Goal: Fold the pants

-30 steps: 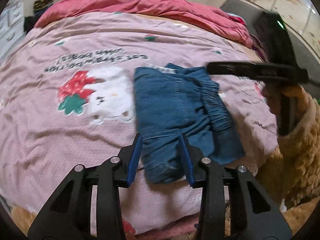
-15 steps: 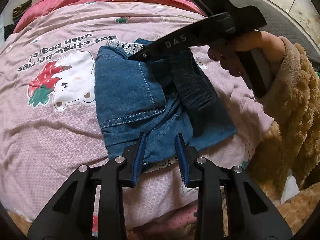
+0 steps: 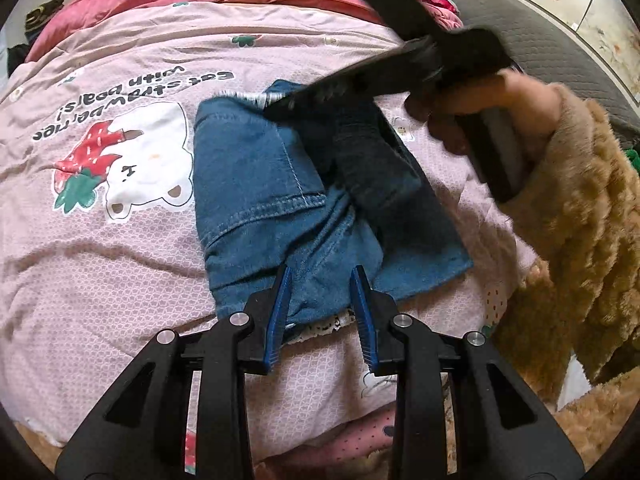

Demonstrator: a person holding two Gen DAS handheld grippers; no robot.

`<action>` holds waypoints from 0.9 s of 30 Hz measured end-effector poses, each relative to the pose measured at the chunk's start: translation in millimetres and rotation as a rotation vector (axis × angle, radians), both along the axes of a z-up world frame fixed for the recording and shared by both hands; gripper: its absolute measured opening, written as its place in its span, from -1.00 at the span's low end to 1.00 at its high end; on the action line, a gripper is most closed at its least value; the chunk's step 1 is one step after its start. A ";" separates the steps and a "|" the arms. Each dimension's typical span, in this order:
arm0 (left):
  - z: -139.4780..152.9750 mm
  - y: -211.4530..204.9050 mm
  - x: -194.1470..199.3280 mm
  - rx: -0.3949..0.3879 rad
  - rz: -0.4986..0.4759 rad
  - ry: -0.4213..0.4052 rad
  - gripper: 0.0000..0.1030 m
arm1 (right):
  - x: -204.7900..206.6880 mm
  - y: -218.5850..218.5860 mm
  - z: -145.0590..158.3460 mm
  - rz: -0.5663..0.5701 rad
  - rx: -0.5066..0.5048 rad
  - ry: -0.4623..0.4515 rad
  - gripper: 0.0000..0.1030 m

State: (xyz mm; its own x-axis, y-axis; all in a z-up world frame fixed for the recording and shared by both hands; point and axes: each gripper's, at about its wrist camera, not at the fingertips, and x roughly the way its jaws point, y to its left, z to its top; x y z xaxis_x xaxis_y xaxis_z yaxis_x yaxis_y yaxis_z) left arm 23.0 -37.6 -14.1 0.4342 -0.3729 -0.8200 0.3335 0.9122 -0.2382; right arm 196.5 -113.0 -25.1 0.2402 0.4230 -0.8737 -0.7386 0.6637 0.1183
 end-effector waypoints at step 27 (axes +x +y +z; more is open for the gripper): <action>32.2 20.2 -15.6 -0.067 0.031 -0.031 -0.13 | -108.1 -128.2 58.7 -0.199 0.239 -0.179 0.19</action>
